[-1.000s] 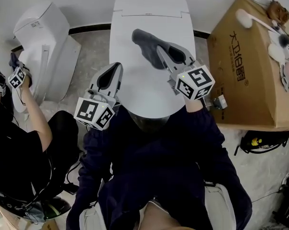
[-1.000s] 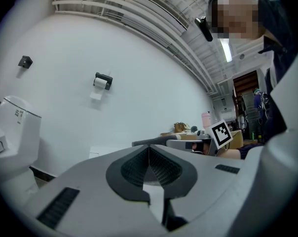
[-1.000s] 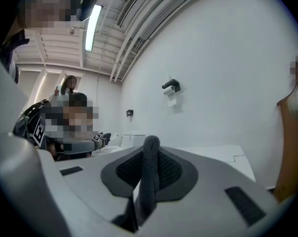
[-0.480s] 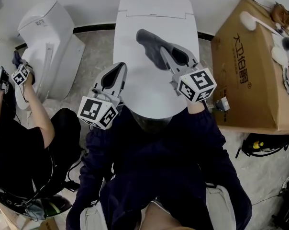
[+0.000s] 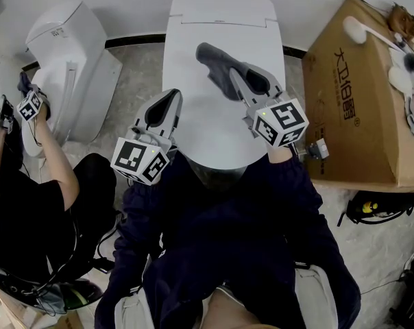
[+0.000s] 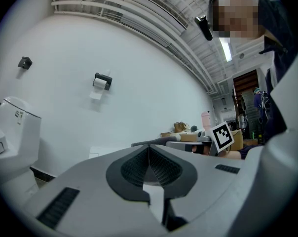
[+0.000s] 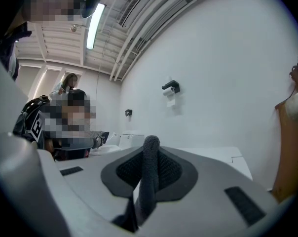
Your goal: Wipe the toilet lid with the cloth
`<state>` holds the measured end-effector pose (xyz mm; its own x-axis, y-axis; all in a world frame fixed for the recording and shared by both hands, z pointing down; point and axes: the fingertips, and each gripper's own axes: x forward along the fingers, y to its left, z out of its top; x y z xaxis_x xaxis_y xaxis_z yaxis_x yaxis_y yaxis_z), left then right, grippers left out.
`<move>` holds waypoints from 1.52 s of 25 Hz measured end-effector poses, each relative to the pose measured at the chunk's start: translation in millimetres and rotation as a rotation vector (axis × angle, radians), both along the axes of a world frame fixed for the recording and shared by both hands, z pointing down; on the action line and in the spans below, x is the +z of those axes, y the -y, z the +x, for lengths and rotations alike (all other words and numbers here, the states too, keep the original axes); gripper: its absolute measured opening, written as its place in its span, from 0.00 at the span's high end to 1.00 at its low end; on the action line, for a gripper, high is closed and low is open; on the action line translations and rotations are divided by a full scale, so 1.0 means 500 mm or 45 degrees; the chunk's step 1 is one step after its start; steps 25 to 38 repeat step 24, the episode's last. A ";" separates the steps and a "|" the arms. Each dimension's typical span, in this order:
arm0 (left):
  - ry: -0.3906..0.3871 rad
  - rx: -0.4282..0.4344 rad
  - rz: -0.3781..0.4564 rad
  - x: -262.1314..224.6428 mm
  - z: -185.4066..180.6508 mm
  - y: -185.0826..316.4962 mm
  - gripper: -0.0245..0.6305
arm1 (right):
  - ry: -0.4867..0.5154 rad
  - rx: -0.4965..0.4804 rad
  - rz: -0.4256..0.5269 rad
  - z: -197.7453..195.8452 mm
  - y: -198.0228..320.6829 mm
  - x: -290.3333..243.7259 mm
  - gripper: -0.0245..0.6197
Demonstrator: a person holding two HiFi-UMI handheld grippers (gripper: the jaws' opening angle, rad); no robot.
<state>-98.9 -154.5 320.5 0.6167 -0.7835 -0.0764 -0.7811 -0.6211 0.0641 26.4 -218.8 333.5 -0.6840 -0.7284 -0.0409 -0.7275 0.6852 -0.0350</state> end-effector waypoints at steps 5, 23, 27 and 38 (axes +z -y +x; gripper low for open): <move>0.001 0.001 0.007 0.000 -0.002 -0.002 0.94 | 0.004 0.001 0.000 0.000 -0.001 0.001 0.87; 0.010 0.003 0.005 -0.003 0.002 -0.005 0.94 | 0.004 0.008 0.003 0.005 -0.004 0.003 0.87; 0.010 0.003 0.006 -0.003 0.003 -0.005 0.94 | 0.003 0.008 0.004 0.005 -0.004 0.003 0.87; 0.010 0.003 0.006 -0.003 0.003 -0.005 0.94 | 0.003 0.008 0.004 0.005 -0.004 0.003 0.87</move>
